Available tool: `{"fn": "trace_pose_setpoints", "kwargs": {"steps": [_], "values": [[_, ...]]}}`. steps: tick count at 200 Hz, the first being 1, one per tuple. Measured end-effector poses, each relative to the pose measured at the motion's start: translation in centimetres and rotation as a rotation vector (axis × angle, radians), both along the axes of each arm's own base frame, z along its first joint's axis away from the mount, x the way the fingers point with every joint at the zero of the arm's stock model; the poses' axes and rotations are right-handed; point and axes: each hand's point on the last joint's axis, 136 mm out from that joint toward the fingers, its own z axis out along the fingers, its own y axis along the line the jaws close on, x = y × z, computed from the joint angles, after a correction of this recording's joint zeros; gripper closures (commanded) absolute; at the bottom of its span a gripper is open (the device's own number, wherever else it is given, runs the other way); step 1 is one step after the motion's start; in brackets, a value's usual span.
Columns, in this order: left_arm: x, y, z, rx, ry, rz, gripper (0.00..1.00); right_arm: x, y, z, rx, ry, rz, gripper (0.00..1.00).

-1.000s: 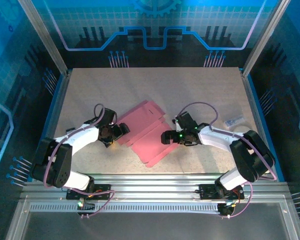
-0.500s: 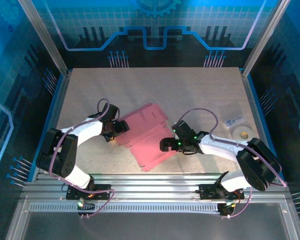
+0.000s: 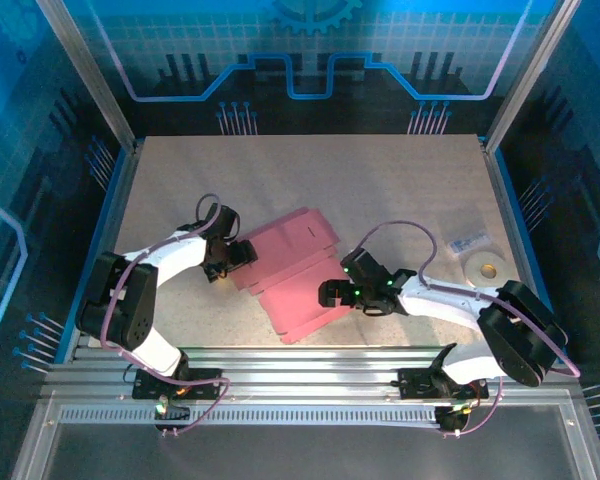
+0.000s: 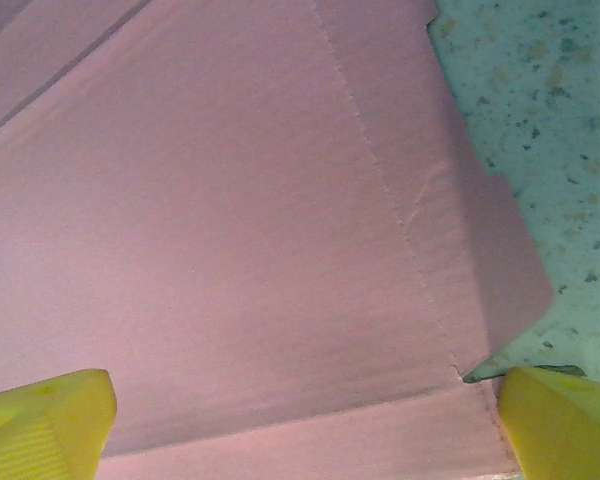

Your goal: Fold the paper box

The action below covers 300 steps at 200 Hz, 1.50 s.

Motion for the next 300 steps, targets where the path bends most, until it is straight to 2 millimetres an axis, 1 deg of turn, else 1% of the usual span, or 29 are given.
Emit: {"fn": "trace_pose_setpoints", "kwargs": {"steps": [26, 69, 93, 133, 211, 229, 250, 279, 300], "values": [[-0.5, 0.4, 0.1, 0.026, 0.027, -0.008, 0.15, 0.1, -0.1, 0.0, 0.0, 0.001, -0.02, 0.0], [-0.5, 0.3, -0.2, 0.025, 0.038, -0.015, 0.16, 0.0, -0.1, 0.0, 0.001, -0.006, -0.026, 0.0], [-0.2, 0.0, -0.5, 0.014, 0.053, -0.018, 0.19, 0.0, 0.0, -0.1, -0.005, -0.011, -0.025, 0.0], [-0.2, 0.2, -0.7, 0.018, 0.082, -0.008, 0.25, -0.1, 0.0, -0.1, -0.007, -0.019, -0.027, 0.0], [-0.1, 0.2, -0.7, 0.018, 0.108, 0.012, 0.25, -0.3, -0.1, -0.1, -0.001, -0.031, -0.027, 0.0], [0.1, 0.0, -0.6, 0.006, 0.101, 0.013, 0.25, -0.3, -0.1, -0.1, -0.002, -0.031, -0.027, 0.0], [1.4, -1.1, -0.1, -0.041, 0.059, 0.001, 0.26, -0.4, -0.2, -0.2, -0.003, -0.03, -0.027, 0.0], [2.6, -1.7, 0.6, -0.073, 0.019, -0.007, 0.27, -0.4, -0.1, -0.1, -0.002, -0.031, -0.027, 0.0], [2.8, -1.9, 0.8, -0.079, 0.013, -0.009, 0.27, -0.4, -0.1, -0.1, -0.002, -0.032, -0.027, 0.0]]}}
